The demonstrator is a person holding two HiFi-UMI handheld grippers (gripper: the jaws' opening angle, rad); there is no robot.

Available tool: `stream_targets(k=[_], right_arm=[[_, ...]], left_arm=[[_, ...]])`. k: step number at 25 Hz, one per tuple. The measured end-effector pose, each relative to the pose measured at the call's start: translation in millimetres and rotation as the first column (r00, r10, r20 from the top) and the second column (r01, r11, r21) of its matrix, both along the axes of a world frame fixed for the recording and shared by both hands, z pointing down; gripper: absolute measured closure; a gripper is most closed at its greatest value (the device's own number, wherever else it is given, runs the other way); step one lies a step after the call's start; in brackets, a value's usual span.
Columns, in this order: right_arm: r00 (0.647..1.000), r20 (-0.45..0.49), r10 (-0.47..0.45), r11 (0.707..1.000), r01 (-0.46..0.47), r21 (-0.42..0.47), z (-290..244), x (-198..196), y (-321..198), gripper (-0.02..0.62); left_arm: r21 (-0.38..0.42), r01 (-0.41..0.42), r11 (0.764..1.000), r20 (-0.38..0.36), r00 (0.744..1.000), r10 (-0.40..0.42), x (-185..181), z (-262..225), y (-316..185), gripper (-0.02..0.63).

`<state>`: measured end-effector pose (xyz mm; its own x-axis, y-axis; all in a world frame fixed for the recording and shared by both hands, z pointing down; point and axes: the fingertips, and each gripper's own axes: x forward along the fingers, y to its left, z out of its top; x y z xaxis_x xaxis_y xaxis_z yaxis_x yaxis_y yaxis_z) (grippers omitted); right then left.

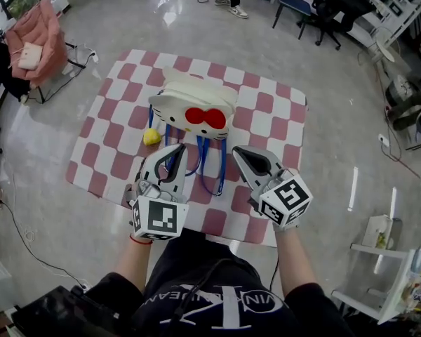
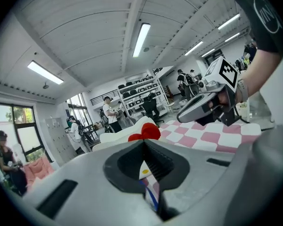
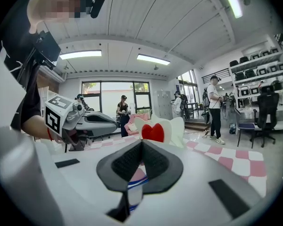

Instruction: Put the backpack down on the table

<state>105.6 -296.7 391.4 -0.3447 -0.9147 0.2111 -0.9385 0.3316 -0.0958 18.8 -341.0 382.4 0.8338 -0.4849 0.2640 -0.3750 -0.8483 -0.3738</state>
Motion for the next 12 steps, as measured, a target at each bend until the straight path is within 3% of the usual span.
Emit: stream_targets(k=[7,12], right_arm=[[0.998,0.030,-0.047,0.999,0.047,0.004,-3.9,-22.6,35.8,0.595],[0.998,0.041,-0.054,0.999,0.054,-0.006,-2.6,-38.6,64.0,0.595]], left_arm=[[-0.137,0.068,0.988,-0.066,0.995,-0.078,-14.9,0.7,41.0,0.600],[-0.163,0.030,0.986,-0.065,0.997,-0.042,-17.5,11.8,83.9,0.600]])
